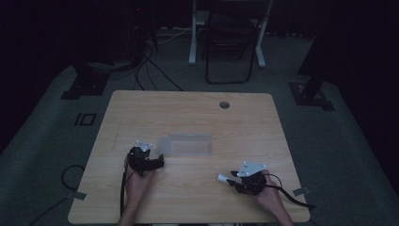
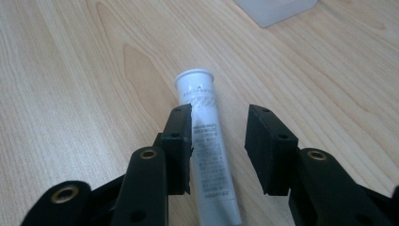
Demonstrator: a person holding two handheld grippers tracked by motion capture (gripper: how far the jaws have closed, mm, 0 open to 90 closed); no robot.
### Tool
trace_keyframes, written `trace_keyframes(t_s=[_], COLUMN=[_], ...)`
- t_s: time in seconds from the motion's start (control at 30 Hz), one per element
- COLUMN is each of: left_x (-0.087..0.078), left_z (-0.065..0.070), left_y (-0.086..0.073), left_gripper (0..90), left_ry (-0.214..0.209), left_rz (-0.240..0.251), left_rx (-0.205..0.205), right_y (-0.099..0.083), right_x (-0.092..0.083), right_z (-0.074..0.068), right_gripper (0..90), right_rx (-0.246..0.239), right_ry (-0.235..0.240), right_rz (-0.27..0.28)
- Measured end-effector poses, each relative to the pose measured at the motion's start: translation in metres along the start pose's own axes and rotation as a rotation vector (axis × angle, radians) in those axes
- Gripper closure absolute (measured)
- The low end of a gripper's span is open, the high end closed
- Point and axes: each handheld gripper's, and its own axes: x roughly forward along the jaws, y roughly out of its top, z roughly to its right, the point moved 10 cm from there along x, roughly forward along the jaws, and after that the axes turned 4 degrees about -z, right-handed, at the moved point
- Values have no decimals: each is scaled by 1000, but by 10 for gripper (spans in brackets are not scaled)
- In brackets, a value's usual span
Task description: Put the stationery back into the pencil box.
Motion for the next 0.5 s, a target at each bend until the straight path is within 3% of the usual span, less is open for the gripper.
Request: trace_keyframes(t_s=[0.5], left_x=[0], left_z=[0], left_y=[0], left_gripper=[96], left_ry=[0], left_rz=[1], left_rx=[-1], right_y=[-12], right_x=[6], right_z=[-2], right_gripper=[633], right_rx=[2], right_ry=[17], right_rz=[-44])
